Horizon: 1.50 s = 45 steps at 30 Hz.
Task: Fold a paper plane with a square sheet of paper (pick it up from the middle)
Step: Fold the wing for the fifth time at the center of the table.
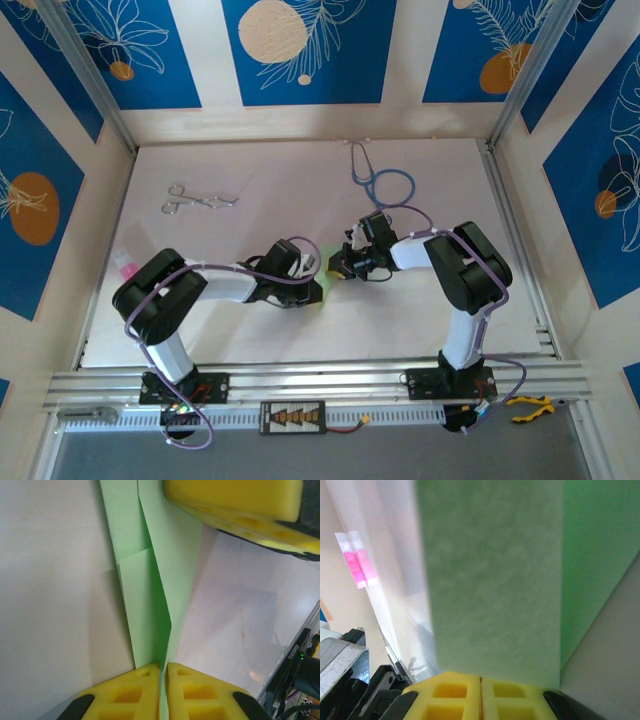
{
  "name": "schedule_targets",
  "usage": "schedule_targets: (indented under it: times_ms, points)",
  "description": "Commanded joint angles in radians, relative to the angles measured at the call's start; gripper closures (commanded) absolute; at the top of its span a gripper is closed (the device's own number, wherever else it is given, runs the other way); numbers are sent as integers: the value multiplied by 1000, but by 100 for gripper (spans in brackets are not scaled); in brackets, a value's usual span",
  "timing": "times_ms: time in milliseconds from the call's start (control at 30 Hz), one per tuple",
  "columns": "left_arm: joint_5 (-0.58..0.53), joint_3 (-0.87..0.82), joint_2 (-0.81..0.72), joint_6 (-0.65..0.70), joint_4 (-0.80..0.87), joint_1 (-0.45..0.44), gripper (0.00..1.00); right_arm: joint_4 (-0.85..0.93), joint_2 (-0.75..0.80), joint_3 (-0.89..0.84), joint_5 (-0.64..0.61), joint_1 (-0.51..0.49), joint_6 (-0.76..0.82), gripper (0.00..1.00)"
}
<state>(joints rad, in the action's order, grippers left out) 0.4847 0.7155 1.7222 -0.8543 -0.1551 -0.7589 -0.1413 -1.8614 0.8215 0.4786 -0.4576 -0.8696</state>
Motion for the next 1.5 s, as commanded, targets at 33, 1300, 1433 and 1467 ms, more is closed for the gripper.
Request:
schedule_targets:
  times_ms: [33,1300,1433,1467]
  points:
    - [49,-19,-3,35,102,-23,98,83,-5,-31,-50,-2,-19,91]
    - [54,-81,-170,84,151,-24,76,113,-21,-29,-81,-4,-35,91]
    - [-3,-70,-229,72,149,-22,75,106,-20,-29,-83,-6,-43,91]
    - [-8,-50,-223,72,147,-20,81,106,-21,-29,-83,-6,-44,91]
